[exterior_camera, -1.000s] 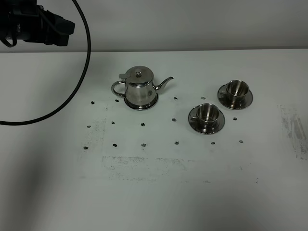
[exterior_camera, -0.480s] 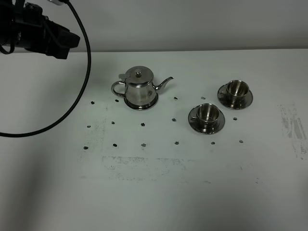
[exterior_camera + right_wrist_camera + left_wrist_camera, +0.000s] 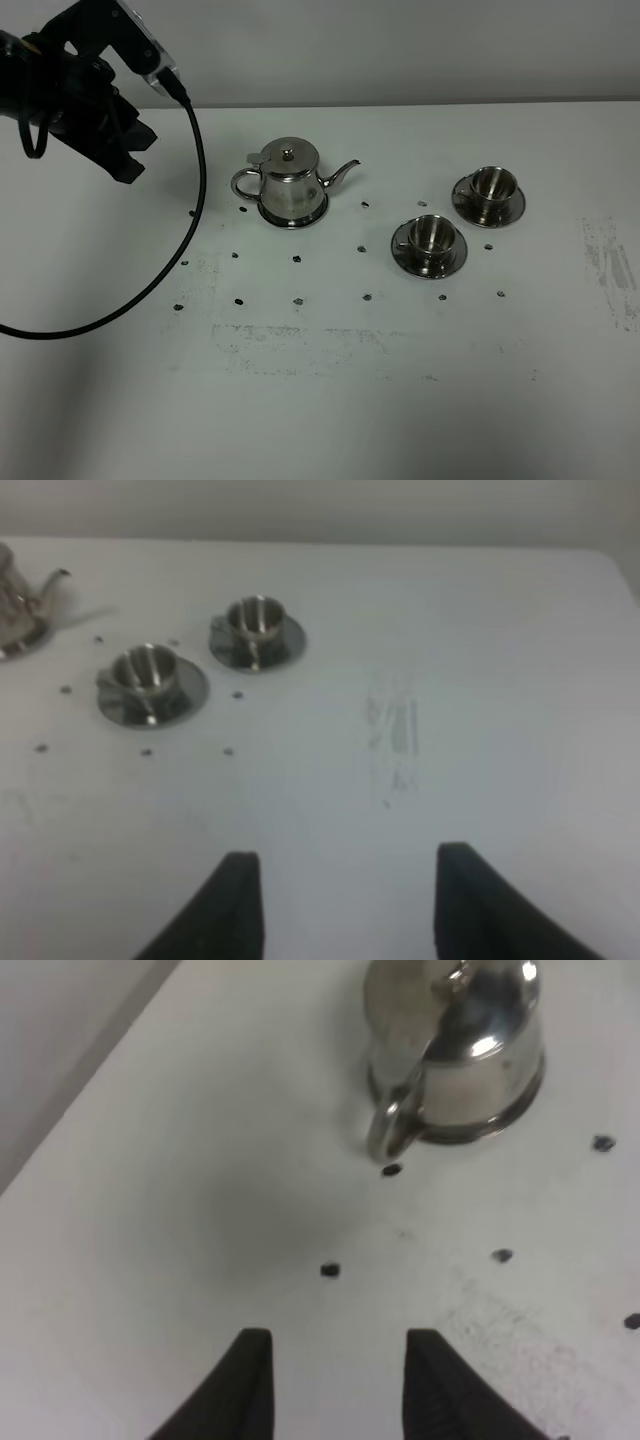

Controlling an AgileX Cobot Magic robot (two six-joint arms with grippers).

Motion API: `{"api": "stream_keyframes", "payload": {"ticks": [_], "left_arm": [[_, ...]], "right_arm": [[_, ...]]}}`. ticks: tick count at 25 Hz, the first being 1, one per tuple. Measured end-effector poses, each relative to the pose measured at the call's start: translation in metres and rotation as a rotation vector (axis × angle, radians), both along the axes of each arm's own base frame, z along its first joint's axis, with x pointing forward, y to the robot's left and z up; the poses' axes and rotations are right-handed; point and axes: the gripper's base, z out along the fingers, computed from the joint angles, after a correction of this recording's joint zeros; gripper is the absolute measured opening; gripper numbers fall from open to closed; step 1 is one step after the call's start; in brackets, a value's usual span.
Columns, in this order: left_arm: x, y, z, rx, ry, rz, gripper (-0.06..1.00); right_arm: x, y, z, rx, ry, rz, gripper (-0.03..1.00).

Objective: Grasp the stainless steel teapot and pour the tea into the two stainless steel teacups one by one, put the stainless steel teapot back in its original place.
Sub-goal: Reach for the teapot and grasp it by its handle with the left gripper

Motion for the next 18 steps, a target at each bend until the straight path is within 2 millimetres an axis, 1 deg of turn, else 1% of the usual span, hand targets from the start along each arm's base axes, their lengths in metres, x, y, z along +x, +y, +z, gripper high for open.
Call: {"api": "stream_keyframes", "payload": {"ticks": [4,7,9,14,16,18], "left_arm": [[0.002,0.0,0.007,0.005,0.003,0.037,0.4],[0.008,-0.001,0.017,0.005,-0.004,0.042,0.46],[0.015,-0.002,0.019,0.012,0.01,0.039,0.47],[0.032,-0.004,0.01,0.046,0.132,0.017,0.48],[0.04,-0.005,0.005,0.052,0.158,0.012,0.48],[0.047,-0.006,0.003,0.055,0.158,0.008,0.48]], "right_arm": [[0.0,-0.001,-0.001,0.032,0.0,-0.024,0.41],[0.0,-0.001,-0.001,0.034,-0.002,-0.034,0.41],[-0.001,-0.002,-0.001,0.031,-0.002,-0.038,0.41],[0.001,-0.005,-0.004,0.008,0.01,-0.062,0.41],[0.006,-0.005,-0.013,0.008,0.029,-0.062,0.41],[0.013,-0.005,-0.026,0.025,0.074,-0.055,0.41]]}}
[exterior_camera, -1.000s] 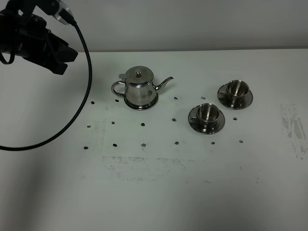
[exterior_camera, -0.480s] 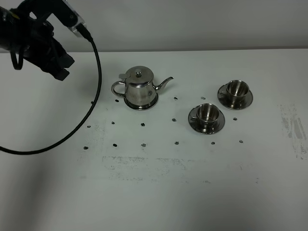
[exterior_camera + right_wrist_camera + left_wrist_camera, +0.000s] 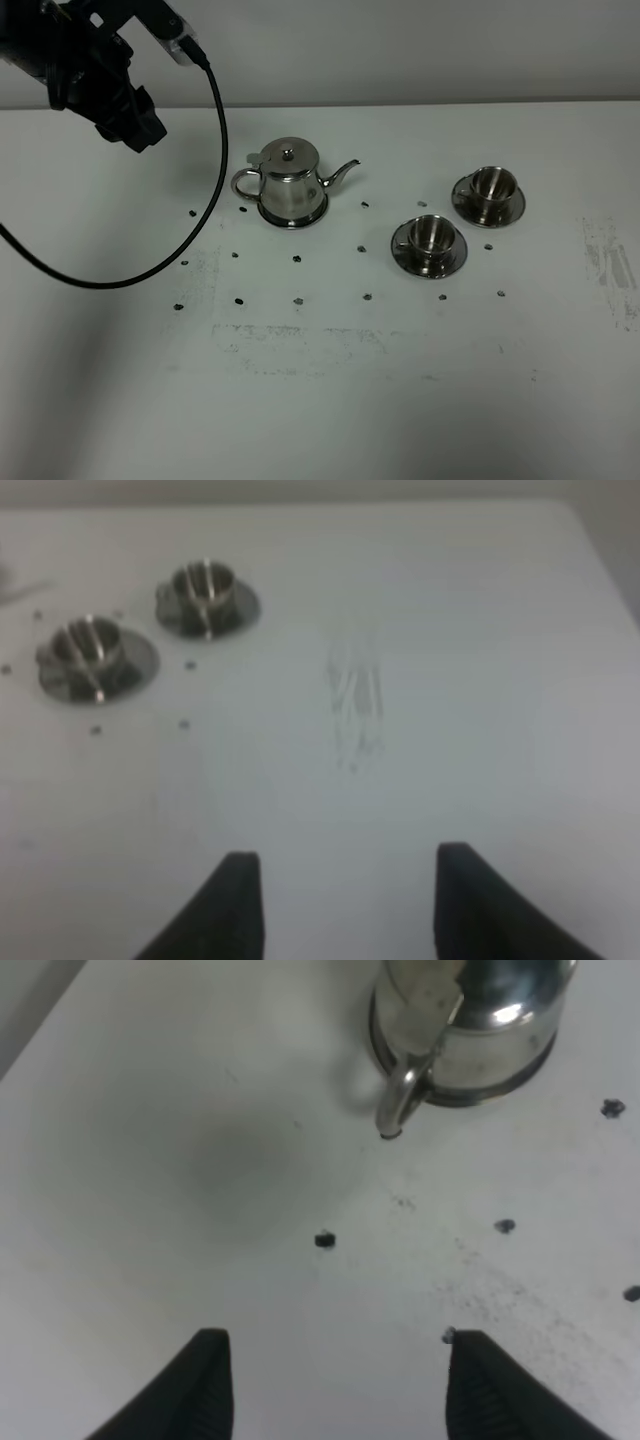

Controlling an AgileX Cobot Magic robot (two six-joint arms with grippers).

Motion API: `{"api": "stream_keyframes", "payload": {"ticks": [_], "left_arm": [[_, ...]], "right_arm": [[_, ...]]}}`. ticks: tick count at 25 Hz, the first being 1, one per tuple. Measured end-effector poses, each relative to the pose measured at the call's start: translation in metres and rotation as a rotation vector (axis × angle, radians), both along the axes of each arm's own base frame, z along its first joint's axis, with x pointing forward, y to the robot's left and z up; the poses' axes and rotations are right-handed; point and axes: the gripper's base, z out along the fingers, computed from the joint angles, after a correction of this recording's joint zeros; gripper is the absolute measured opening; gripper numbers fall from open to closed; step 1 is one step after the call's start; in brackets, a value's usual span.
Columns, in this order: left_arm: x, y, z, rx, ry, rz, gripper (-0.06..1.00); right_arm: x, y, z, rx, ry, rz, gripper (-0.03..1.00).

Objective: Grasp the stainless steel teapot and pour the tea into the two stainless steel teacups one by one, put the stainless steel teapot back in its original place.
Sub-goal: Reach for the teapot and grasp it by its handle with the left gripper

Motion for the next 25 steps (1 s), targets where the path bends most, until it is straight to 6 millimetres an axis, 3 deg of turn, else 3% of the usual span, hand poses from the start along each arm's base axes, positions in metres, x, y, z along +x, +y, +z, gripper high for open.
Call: {"api": "stream_keyframes", "payload": {"ticks": [6,25], "left_arm": [[0.011,0.002,-0.002,0.048,-0.022,-0.021,0.48],[0.016,0.001,-0.009,0.134,-0.054,-0.114,0.48]], "right_arm": [[0.002,0.002,-0.004,0.023,0.013,0.015,0.41],[0.002,0.003,-0.004,0.037,0.014,0.154,0.41]]}}
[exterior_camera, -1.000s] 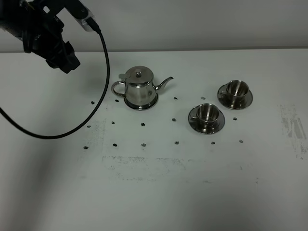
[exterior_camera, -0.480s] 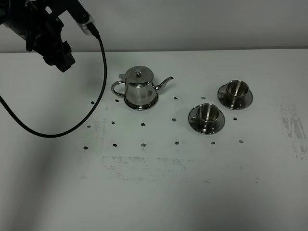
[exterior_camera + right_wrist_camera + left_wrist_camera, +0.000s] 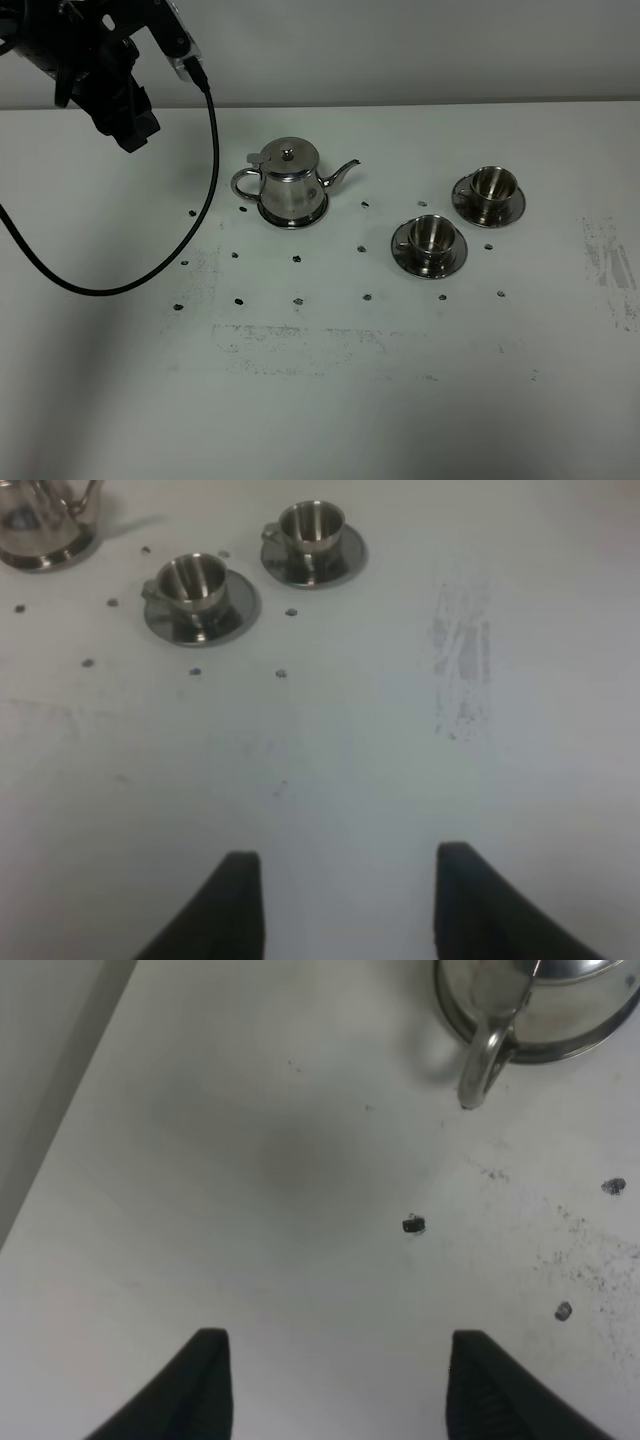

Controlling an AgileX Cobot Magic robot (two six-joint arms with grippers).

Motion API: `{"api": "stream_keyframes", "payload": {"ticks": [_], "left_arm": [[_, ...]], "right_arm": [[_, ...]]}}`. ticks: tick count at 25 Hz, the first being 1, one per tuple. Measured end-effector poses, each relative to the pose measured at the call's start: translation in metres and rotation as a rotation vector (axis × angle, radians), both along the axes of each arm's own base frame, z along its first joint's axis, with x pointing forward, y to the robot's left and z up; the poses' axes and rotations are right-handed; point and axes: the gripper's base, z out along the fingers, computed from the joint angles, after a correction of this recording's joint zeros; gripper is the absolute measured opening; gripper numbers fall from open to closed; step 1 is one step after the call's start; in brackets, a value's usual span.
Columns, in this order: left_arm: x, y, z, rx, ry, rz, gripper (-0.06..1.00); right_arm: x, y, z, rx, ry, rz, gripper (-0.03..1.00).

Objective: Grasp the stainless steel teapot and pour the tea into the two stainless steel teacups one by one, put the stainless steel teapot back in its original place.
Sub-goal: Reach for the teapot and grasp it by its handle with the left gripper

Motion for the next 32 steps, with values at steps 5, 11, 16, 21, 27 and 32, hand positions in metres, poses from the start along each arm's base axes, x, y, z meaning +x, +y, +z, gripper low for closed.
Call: {"api": "stream_keyframes", "payload": {"ticks": [5,11,16,21,27,32], "left_arm": [[0.0,0.0,0.0,0.001,0.004,-0.001,0.48],[-0.004,-0.013,0.0,-0.005,0.012,-0.033,0.48],[-0.004,-0.019,0.002,-0.045,0.003,-0.079,0.48],[0.001,-0.02,0.002,-0.019,-0.028,-0.15,0.47],[0.024,-0.024,-0.007,0.02,0.002,-0.199,0.47],[0.037,-0.045,-0.018,0.066,0.003,-0.32,0.46]], "right_arm": [[0.0,0.0,0.0,0.0,0.0,0.0,0.41],[0.0,0.0,0.0,0.0,0.0,0.0,0.41],[0.0,0.0,0.0,0.0,0.0,0.0,0.41],[0.0,0.0,0.0,0.0,0.0,0.0,0.41],[0.0,0.0,0.0,-0.001,0.0,0.0,0.41],[0.0,0.0,0.0,-0.001,0.0,0.0,0.41]]}}
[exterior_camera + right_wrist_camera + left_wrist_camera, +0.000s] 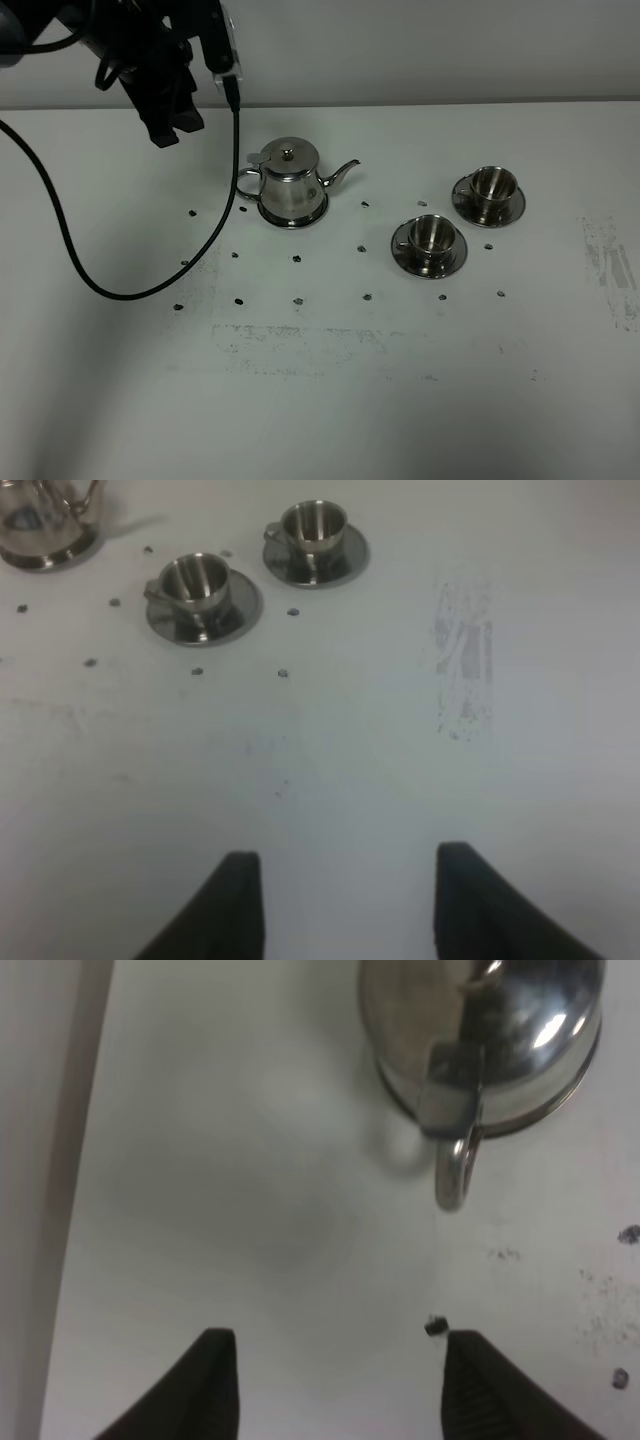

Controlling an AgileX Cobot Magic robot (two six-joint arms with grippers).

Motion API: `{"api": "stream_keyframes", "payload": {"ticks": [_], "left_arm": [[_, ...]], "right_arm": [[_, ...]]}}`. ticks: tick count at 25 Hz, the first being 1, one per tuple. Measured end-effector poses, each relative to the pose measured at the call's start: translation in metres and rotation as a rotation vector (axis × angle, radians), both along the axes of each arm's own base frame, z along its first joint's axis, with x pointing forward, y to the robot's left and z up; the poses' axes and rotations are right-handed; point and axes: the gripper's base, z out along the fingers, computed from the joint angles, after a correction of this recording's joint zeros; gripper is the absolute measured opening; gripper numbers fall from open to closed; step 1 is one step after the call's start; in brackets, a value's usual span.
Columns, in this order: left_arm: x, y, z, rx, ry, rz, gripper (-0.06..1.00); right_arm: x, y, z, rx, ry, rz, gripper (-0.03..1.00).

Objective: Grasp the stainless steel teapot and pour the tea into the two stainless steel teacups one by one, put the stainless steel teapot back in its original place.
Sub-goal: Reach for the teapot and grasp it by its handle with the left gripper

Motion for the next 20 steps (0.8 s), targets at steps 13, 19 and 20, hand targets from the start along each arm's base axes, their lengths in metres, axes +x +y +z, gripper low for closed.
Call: {"api": "stream_keyframes", "payload": {"ticks": [13,19,20], "left_arm": [[0.001,-0.042,-0.041,0.038,0.063,-0.102,0.51],[0.002,-0.043,-0.049,0.054,0.08,-0.083,0.53],[0.002,-0.043,-0.05,0.056,0.082,-0.082,0.53]], "right_arm": [[0.0,0.0,0.0,0.0,0.0,0.0,0.41],[0.0,0.0,0.0,0.0,0.0,0.0,0.41],[0.0,0.0,0.0,0.0,0.0,0.0,0.41]]}}
